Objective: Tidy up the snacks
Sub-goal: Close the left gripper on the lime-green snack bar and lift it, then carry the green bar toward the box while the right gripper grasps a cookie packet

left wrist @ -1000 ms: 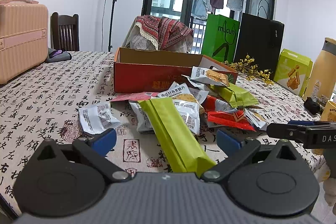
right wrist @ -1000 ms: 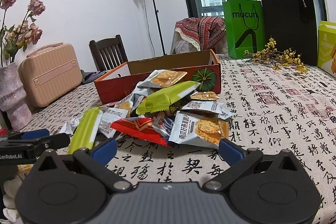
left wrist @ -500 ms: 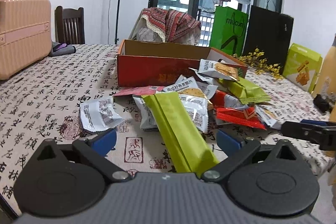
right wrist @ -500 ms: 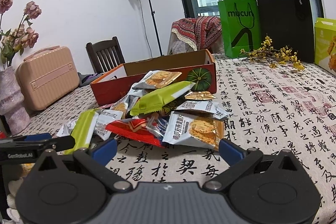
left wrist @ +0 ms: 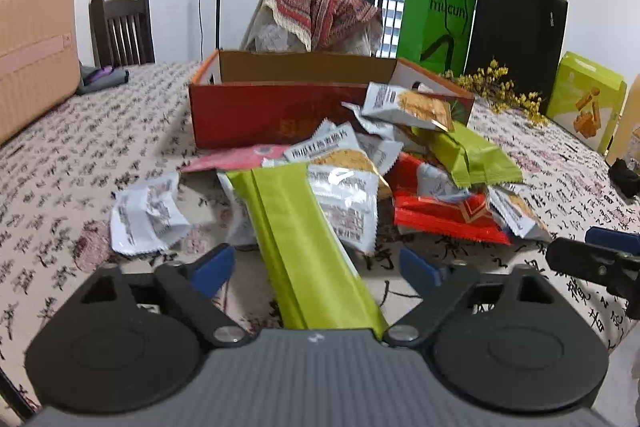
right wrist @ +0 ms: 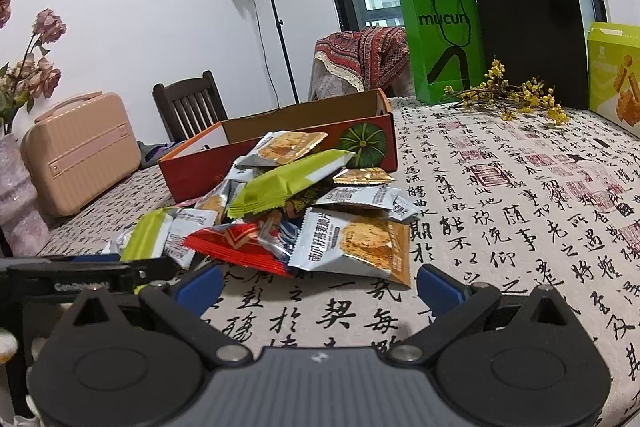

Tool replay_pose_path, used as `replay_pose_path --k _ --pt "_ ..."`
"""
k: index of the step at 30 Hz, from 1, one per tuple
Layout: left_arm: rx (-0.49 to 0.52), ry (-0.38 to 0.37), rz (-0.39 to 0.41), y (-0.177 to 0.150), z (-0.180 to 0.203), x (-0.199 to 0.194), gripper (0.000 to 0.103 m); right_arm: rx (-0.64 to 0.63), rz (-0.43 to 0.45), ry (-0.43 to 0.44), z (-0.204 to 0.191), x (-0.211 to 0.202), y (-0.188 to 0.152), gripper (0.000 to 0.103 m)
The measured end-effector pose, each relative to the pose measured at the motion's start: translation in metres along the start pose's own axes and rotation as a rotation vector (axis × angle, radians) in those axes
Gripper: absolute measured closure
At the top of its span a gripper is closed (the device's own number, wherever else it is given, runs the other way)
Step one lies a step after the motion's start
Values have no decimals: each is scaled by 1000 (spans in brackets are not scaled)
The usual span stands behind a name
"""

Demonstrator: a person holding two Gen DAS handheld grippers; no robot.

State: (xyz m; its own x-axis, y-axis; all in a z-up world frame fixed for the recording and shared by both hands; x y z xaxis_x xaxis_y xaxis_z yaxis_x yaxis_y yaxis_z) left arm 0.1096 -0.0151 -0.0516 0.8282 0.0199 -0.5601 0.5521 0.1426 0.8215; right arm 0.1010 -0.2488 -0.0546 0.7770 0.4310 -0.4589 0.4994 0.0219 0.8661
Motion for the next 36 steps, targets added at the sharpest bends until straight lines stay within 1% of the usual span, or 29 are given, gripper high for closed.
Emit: replay_pose_path --k 1,3,4,5,7,9,14,19,28,36 --pt "-12 -9 -16 -1 -1 2 23 2 -1 0 1 1 0 0" --pt "-41 -24 -41 -2 -3 5 37 5 -3 1 1 2 -2 0" --pt "-52 -23 -47 -3 -4 7 40 5 -4 2 2 2 -2 0" --pt "-54 -15 -43 -3 -5 6 47 6 -6 3 2 3 -3 0" --pt "-71 -19 -45 -2 -8 5 50 9 -8 3 2 3 -3 0" --pt "-78 -18 -46 -2 -10 4 57 11 -9 3 2 3 -4 0" --pt "-85 -34 -41 -2 -14 -2 63 13 -10 4 2 4 -4 0" --pt "-91 -51 -5 3 -19 -13 64 10 -11 1 1 3 -4 0" --pt "-106 -55 71 19 -29 -31 64 1 -12 -18 -1 4 -1 0" --pt "-119 -52 123 40 -37 -30 64 -10 -3 -71 3 12 11 0"
Point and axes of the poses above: each gripper's, at about its wrist camera, not at the fingertips, and x roughly the way its jaws point, z to its right, y to its top, the point moved 5 cm from there along x, roughly the way its jaws point, and after that the axes turned 2 degrees about -x, right-handed, at the moved point
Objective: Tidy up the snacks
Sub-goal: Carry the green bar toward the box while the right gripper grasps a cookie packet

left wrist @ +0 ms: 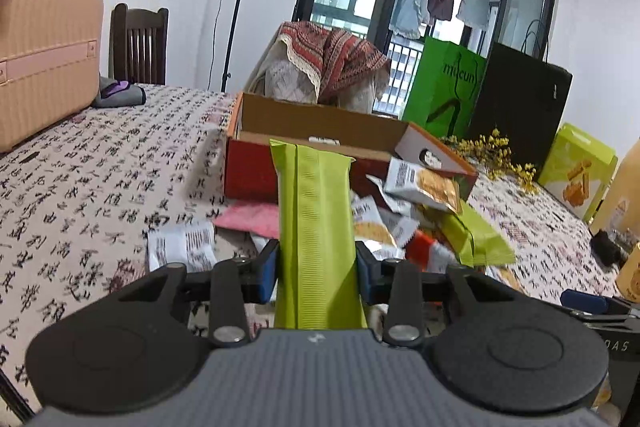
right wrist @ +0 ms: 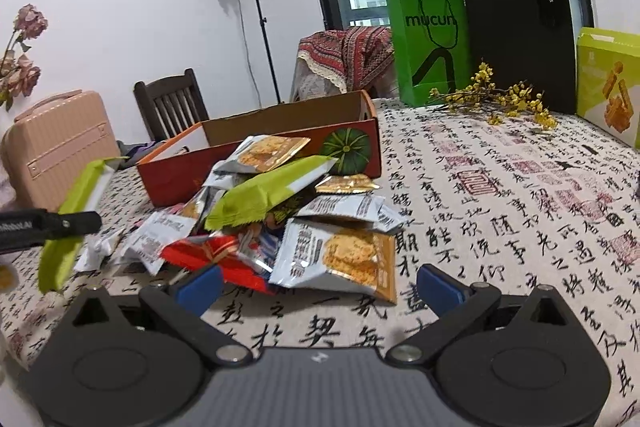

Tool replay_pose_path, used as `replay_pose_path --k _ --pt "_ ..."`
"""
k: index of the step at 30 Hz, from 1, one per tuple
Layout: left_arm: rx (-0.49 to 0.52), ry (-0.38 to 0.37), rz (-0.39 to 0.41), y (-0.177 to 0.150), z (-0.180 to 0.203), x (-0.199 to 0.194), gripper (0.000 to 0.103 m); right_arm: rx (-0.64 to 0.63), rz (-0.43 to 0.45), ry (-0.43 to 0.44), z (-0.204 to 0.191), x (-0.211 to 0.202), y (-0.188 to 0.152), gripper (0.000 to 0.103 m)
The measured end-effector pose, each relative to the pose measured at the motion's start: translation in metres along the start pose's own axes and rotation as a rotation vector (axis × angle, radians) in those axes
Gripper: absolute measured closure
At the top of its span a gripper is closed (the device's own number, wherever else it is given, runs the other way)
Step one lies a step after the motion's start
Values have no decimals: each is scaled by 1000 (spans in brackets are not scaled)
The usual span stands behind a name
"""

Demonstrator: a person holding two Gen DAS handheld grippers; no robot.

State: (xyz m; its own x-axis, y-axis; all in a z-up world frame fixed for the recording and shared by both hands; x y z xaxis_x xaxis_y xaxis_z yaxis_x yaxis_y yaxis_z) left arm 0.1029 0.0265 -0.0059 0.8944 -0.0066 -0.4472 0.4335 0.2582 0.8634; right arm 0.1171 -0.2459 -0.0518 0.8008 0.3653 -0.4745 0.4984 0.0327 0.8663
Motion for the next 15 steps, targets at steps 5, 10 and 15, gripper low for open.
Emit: replay_pose_path --k 5,10,15 --pt "-2 -7 16 6 -3 5 64 -28 -3 -42 0 10 5 0" --pt "-4 -10 18 7 -9 8 64 -66 -12 -64 -5 22 10 3" --pt "-12 -12 18 7 -14 10 64 -96 -37 -107 -9 39 16 19"
Point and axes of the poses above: each gripper's, at about its wrist camera, not at the fingertips, and x roughly the way its jaws point, z to its right, y to its top, the point moved 5 cm from there along x, roughly the way its jaws point, and after that the axes turned 2 degrees about -x, right-handed, at the moved point
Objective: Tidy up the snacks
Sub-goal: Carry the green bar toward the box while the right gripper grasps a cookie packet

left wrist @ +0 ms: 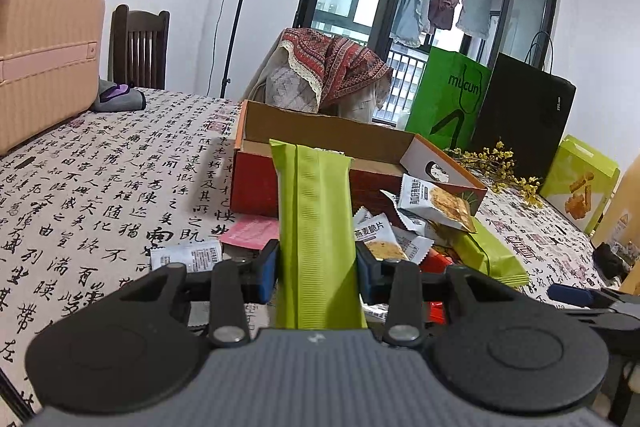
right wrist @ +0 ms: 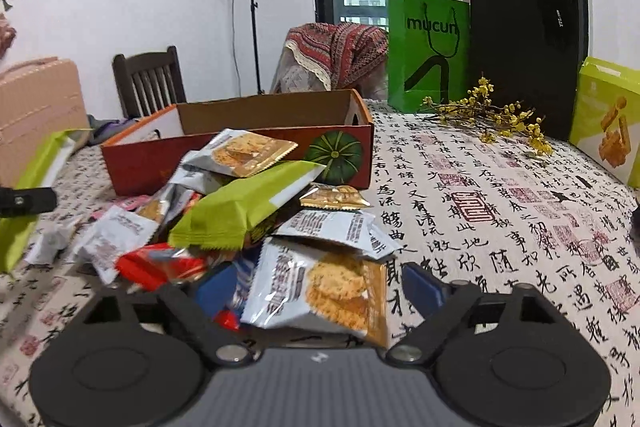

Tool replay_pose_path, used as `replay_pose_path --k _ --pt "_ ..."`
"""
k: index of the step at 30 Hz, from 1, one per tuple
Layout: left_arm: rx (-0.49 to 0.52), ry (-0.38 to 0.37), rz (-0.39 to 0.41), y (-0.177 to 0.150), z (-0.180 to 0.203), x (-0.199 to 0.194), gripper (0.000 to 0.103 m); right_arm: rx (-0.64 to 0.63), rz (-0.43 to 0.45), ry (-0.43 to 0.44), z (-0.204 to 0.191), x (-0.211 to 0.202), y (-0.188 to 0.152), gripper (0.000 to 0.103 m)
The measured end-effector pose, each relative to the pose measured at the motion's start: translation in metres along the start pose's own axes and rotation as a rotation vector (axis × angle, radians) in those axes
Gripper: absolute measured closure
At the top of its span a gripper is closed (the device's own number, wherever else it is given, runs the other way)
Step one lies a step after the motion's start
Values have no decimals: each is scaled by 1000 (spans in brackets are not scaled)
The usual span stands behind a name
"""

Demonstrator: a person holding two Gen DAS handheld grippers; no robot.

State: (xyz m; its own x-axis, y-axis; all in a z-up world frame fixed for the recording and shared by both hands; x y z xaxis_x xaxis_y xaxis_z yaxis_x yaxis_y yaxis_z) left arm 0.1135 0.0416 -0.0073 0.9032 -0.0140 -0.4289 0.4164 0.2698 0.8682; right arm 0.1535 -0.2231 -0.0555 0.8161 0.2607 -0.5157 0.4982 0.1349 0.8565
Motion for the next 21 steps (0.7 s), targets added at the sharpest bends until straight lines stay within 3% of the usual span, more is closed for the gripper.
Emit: replay_pose_path --k 9,16,21 --pt "-9 1 -8 0 -7 7 64 56 -84 41 10 27 -6 23" --pt "-3 1 -14 -3 -5 7 64 35 -76 53 10 22 -7 38" --pt "2 11 -12 -2 -5 6 64 43 -52 44 14 12 -10 40"
Point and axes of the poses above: each gripper's, at about its wrist camera, not at the fingertips, and x roughly the way its jaws point, z to its right, y to its top, the point moved 5 cm from there along x, roughly the way its jaws point, and after that the axes turned 2 degrees about -x, right-handed, at the moved point
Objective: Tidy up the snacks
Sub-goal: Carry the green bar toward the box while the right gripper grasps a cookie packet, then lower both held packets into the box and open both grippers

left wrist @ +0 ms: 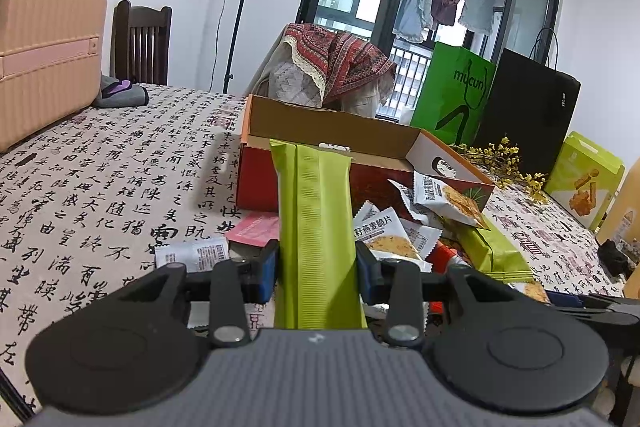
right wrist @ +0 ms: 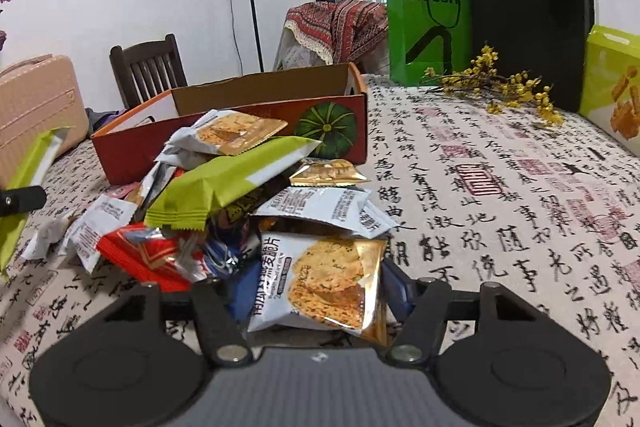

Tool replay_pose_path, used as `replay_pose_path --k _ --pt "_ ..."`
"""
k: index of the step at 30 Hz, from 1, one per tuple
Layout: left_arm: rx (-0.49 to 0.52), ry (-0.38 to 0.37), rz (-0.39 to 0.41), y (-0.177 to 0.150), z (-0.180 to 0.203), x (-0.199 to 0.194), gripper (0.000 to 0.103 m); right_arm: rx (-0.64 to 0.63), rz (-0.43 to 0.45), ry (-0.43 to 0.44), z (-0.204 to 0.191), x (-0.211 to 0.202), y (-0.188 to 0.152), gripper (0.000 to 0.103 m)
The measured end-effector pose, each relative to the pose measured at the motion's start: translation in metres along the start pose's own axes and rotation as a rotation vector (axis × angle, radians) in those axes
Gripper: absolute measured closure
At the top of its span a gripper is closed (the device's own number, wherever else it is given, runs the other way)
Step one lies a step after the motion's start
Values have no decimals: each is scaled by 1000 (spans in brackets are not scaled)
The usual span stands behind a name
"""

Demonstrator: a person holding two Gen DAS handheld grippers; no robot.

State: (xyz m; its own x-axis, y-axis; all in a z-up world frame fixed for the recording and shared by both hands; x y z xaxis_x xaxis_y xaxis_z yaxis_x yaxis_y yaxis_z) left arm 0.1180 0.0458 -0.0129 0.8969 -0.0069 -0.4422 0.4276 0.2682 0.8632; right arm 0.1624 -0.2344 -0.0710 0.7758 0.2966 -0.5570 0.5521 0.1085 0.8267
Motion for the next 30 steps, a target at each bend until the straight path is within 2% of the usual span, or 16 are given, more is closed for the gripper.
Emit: replay_pose_path --k 7,15,24,30 --pt "5 -4 5 3 3 -1 64 4 71 -25 10 -23 6 40" --pt "17 -16 34 20 12 0 64 -13 173 -48 17 -44 32 40" --pt "40 -31 99 63 34 10 64 -38 264 -18 11 -38 77 40" --pt "49 -28 108 85 49 31 64 -51 299 4 6 -17 113 40"
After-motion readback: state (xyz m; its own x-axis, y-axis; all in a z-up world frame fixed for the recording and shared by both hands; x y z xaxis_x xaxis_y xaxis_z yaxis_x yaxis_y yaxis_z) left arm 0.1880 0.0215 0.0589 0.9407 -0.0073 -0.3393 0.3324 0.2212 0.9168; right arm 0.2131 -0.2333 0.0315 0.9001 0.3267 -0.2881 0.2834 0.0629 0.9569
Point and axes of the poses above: each gripper's, at about its wrist camera, not at the fingertips, and x roughly the way its jaws point, z to its right, y to its top, the point moved 5 cm from there along x, roughly the way its jaws point, and after that the axes turned 2 degrees about -x, right-handed, at the moved point
